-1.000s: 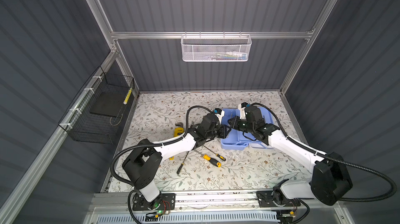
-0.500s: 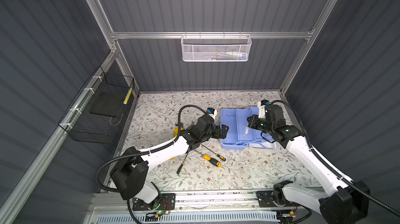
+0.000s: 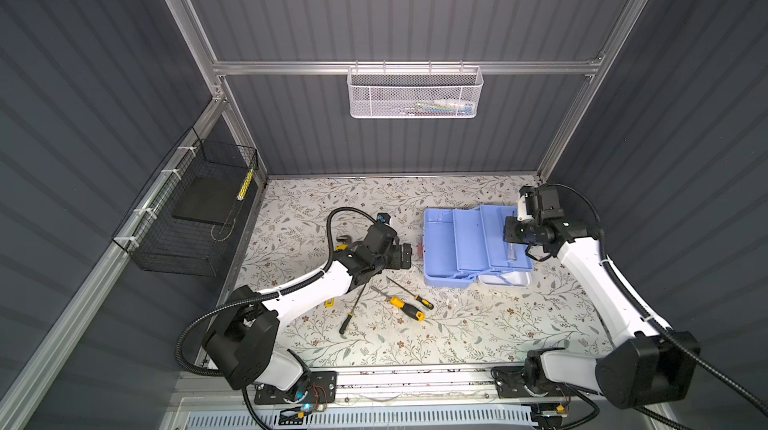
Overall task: Pack the tool kit
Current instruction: 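Lower the clear screwdriver into the tray with right gripper and release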
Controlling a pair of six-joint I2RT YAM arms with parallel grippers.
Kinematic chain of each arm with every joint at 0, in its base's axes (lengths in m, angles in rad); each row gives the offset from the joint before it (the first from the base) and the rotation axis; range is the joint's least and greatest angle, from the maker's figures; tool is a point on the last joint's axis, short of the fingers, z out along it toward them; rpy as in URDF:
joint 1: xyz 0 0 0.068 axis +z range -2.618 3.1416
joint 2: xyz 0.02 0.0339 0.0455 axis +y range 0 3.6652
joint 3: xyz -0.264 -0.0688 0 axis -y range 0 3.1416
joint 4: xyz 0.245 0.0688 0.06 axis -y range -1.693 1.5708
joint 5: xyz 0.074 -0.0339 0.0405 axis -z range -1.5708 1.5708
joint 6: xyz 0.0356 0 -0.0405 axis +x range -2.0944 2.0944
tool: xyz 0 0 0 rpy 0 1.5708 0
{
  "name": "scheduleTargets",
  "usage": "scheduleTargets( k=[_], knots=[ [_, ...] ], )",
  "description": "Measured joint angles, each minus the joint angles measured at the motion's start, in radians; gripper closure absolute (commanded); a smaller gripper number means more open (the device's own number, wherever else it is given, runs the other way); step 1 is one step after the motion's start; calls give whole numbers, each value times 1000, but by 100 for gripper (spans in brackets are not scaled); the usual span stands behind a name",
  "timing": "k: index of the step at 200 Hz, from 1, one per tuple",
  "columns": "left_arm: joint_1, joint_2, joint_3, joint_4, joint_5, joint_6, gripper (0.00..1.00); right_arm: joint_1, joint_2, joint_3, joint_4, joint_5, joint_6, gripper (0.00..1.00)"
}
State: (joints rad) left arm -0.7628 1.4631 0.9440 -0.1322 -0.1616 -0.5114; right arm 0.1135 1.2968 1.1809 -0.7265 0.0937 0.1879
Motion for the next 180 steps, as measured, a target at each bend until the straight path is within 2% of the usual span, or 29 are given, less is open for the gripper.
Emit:
scheduleTargets(
  k=[95, 180],
  knots=[
    [37, -44, -48, -26, -8, 8, 0, -16, 130, 74, -124, 176, -116, 99],
    [38, -59, -61, -33, -16, 11, 0, -16, 206, 74, -79, 190, -121, 97]
  ],
)
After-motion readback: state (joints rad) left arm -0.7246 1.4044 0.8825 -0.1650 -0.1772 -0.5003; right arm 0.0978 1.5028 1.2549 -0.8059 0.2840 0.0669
